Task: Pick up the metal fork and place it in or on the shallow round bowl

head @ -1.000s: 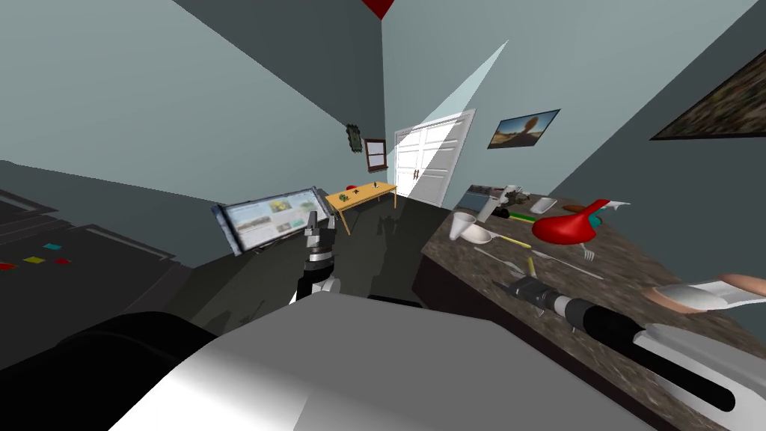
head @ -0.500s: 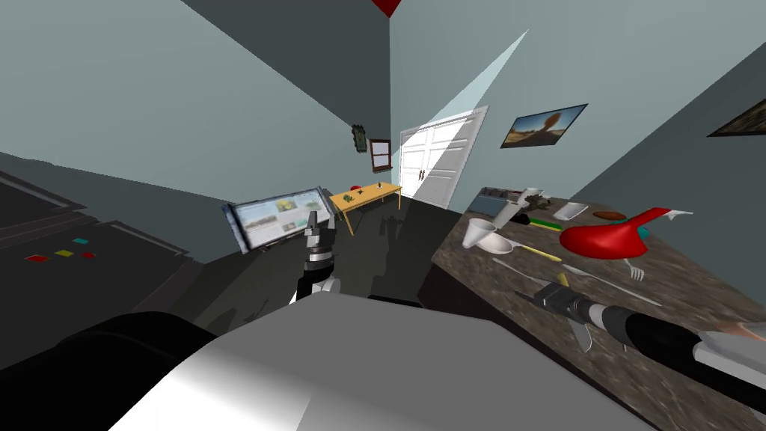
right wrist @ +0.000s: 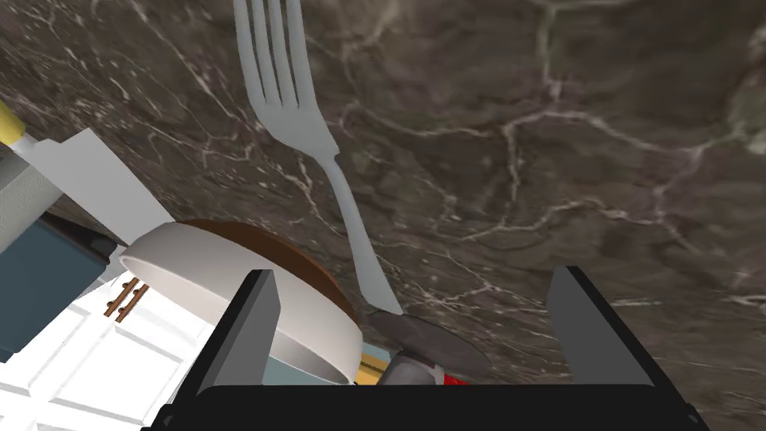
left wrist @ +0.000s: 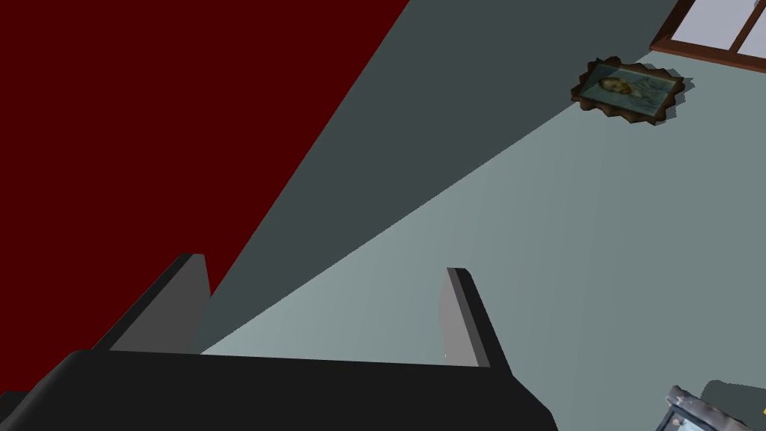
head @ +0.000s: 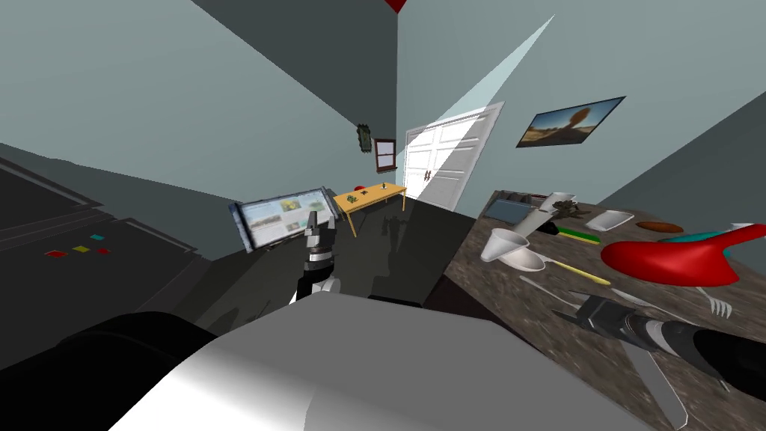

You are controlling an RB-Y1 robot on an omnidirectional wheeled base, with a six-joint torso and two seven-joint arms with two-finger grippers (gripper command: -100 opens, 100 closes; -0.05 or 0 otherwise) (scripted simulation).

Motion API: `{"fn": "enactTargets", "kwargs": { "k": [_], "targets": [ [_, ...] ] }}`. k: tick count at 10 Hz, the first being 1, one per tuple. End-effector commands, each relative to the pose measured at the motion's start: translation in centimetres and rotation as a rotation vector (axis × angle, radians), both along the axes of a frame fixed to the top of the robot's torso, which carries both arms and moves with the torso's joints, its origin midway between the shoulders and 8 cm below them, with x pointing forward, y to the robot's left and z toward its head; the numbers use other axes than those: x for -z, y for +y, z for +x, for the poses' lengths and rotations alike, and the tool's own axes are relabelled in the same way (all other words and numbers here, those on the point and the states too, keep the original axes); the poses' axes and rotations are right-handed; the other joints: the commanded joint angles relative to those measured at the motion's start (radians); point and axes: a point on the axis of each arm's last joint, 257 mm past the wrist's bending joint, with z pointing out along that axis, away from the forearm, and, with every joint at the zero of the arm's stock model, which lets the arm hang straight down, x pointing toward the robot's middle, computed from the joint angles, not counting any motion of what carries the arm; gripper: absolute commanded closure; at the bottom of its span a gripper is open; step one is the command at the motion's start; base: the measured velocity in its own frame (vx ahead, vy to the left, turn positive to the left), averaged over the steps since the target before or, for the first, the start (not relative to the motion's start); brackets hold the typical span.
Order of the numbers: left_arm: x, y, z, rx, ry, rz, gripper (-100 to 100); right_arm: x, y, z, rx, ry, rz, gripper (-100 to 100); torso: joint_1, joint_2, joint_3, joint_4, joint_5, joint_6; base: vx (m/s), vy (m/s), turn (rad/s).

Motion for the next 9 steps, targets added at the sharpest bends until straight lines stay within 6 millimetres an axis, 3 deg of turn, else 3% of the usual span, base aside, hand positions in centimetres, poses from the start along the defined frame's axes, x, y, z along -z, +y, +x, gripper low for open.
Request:
{"fn": "enactTargets", "kwargs": {
  "k": [1,5,7,8,9],
  "targets": [
    [0.0,0.0,0.0,0.000,0.000,0.000,0,0.1,-1.5,-2.0,0.001,0.056,-0.036,-100,0.000,0.000,0.000,0.000,0.000,0.000,0.122,0.051,0.044],
    [0.0,0.0,0.0,0.000,0.000,0.000,0,0.4,-4.8,-7.7,0.011,0.204,-0.095,-100,-0.001,-0.002,-0.001,-0.001,0.000,0.000,0.172,0.044,0.026],
    [0.0,0.0,0.0,0.000,0.000,0.000,0,0.4,-4.7,-7.4,0.012,0.202,-0.096,-100,-0.004,0.002,0.001,0.000,-0.001,0.000,0.072,0.004,0.003],
    [0.0,0.0,0.0,0.000,0.000,0.000,0,0.5,-4.7,-7.5,0.012,0.205,-0.096,0,-0.005,0.006,0.003,0.001,-0.001,0.000,0.009,0.001,0.002],
    [0.0,0.0,0.0,0.000,0.000,0.000,0,1.6,-4.6,-8.3,0.023,0.206,-0.094,-100,-0.005,0.008,0.005,0.002,-0.001,0.001,0.029,-0.016,0.089]
  ]
}}
